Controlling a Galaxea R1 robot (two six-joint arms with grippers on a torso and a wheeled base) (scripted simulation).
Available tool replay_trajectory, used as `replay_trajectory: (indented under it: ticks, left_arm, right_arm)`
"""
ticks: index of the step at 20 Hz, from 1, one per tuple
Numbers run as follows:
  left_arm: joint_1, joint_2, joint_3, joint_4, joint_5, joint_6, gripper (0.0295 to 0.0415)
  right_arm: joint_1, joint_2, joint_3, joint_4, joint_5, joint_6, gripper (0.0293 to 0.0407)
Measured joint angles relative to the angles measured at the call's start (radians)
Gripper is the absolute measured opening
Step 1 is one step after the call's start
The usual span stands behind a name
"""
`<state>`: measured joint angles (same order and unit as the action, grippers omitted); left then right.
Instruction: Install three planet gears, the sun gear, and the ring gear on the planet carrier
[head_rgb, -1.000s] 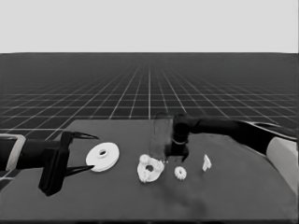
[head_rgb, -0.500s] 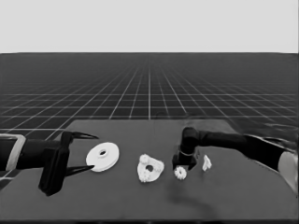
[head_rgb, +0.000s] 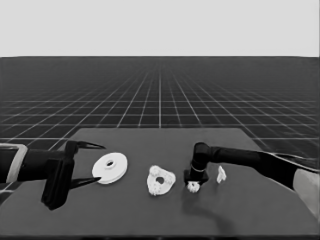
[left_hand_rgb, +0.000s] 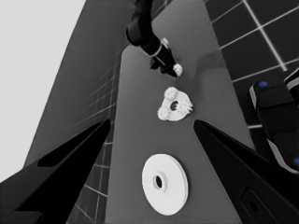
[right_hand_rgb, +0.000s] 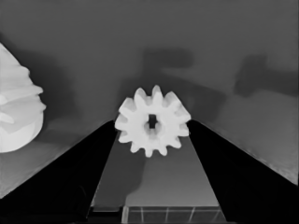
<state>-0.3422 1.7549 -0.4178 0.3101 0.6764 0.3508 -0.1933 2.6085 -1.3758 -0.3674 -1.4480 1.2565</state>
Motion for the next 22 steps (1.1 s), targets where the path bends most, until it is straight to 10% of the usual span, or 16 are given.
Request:
replay_trajectory:
  ticks: [8, 11, 18, 22]
  left_arm:
    - [0.000, 0.000, 0.000, 0.000, 0.000, 0.000, 0.0385]
    - [0.000, 0.000, 0.000, 0.000, 0.000, 0.000, 0.0385]
    - [0.000, 0.000, 0.000, 0.000, 0.000, 0.000, 0.0385]
    - [0.000, 0.000, 0.000, 0.000, 0.000, 0.000, 0.0385]
  right_arm:
    - [0.000, 0.000, 0.000, 0.000, 0.000, 0.000, 0.0310]
    - [0.165, -0.038, 0.117, 0.151, -0.070, 0.061, 0.0310]
    - [0.211, -0.040, 0.126, 0.197, -0.081, 0.066, 0.0310]
    - [0.222, 0.392, -0.227, 0.205, -0.096, 0.144, 0.0310]
